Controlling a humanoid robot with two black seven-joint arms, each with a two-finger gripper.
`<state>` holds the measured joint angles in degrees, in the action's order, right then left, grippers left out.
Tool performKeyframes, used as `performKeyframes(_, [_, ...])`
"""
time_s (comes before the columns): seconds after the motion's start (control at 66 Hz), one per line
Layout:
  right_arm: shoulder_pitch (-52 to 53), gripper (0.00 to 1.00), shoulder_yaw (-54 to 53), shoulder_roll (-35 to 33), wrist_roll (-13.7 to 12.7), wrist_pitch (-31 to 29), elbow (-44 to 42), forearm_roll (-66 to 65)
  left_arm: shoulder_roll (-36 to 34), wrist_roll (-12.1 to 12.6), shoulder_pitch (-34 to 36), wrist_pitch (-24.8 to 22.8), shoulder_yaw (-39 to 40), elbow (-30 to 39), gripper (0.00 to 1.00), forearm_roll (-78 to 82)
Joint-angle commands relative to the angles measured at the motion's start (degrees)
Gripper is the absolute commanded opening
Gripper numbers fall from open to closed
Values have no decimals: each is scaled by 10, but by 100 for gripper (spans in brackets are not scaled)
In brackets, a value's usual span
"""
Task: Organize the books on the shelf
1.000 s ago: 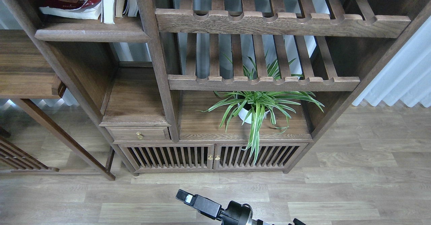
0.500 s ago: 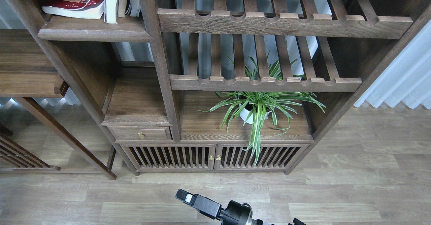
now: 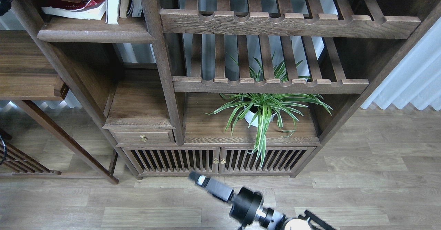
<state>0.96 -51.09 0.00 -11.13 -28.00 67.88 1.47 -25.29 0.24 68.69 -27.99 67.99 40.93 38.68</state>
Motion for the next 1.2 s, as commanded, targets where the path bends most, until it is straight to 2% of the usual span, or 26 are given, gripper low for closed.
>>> performKeyframes(0.0, [46, 100, -18, 0, 35, 0, 7, 29, 21, -31, 0, 0, -3, -6, 3, 18])
performKeyframes(0.061, [66, 100, -26, 0, 52, 0, 7, 48, 30, -46, 0, 0, -6, -6, 3, 26])
performKeyframes(0.106, [90, 100, -38, 0, 74, 0, 7, 72, 38, -61, 0, 0, -9, -6, 3, 33])
performKeyframes(0.167, [110, 100, -51, 0, 95, 0, 7, 93, 44, -69, 0, 0, -18, -6, 3, 35])
performKeyframes(0.288, [139, 100, -75, 0, 124, 0, 8, 124, 63, -93, 1, 0, -26, -5, 3, 35])
performKeyframes(0.576, [152, 100, -93, 0, 141, 0, 27, 194, 65, -131, -5, 1, -27, -10, 3, 36])
performKeyframes(0.652, [156, 100, -106, 0, 154, 0, 27, 214, 65, -133, -12, 43, -31, -11, 4, 37])
performKeyframes(0.788, [155, 100, -117, 0, 173, 0, 27, 227, 65, -145, -18, 77, -49, -30, 4, 41])
performKeyframes(1.03, [149, 100, -118, 0, 175, 0, 28, 247, 69, -169, -19, 83, -47, -82, 3, 55])
performKeyframes(1.182, [148, 100, -116, 0, 174, 0, 37, 281, 93, -178, -13, 119, -58, -84, 3, 56])
